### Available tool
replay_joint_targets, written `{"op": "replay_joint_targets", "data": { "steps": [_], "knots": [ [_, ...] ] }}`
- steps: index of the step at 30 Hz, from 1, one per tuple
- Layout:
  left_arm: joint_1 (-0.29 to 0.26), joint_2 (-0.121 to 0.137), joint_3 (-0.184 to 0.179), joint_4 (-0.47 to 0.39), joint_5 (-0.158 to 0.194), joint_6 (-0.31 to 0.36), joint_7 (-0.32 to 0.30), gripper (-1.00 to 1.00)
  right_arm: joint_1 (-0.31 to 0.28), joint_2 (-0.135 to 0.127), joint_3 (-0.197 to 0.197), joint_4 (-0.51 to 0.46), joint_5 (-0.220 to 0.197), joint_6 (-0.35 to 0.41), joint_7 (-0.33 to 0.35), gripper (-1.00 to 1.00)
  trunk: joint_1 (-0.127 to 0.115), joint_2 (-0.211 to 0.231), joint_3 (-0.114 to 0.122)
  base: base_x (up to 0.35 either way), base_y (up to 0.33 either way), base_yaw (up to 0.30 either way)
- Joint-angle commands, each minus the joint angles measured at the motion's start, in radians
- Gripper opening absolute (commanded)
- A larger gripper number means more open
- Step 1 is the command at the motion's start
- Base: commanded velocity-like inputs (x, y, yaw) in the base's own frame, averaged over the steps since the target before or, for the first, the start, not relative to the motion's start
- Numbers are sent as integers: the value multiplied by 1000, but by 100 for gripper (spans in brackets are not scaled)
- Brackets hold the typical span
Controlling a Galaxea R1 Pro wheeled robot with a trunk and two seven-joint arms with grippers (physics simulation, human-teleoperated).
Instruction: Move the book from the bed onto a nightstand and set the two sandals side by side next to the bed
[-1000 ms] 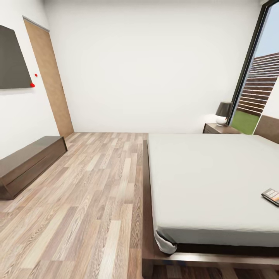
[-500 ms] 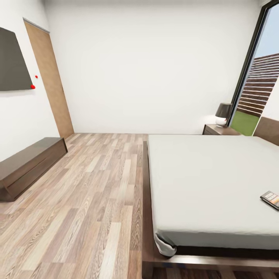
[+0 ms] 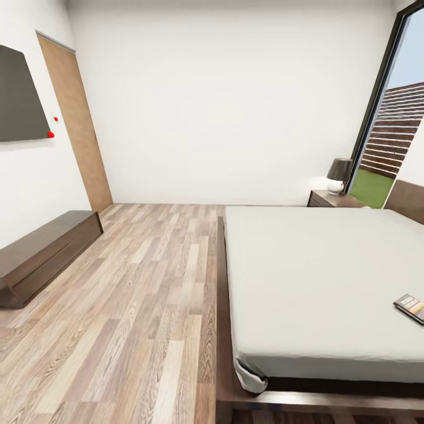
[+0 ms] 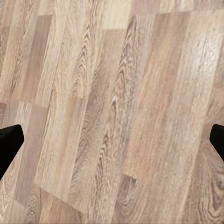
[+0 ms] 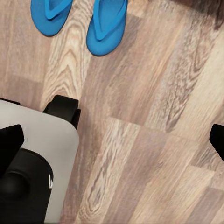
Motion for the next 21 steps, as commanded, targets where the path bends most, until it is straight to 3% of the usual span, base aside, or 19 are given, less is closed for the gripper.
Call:
{"op": "replay_joint_targets", "data": {
  "steps": [1, 10, 13, 21],
  "knots": [
    [-1, 0, 5, 1, 0, -4, 0, 100, -1, 0, 7, 1, 1, 1, 3, 100, -4, 7, 2, 0, 0, 0],
    [-1, 0, 4, 1, 1, -4, 0, 100, 14, 32, 7, 1, 1, 1, 4, 100, -39, 70, 31, 0, 0, 0],
    [-1, 0, 4, 1, 1, -4, 0, 100, 37, 59, 7, 1, 1, 1, 4, 100, -50, 91, 40, 0, 0, 0],
    [-1, 0, 3, 1, -1, -4, 0, 100, 81, 96, 7, 1, 1, 1, 4, 100, -81, 147, 65, 0, 0, 0]
  ]
}}
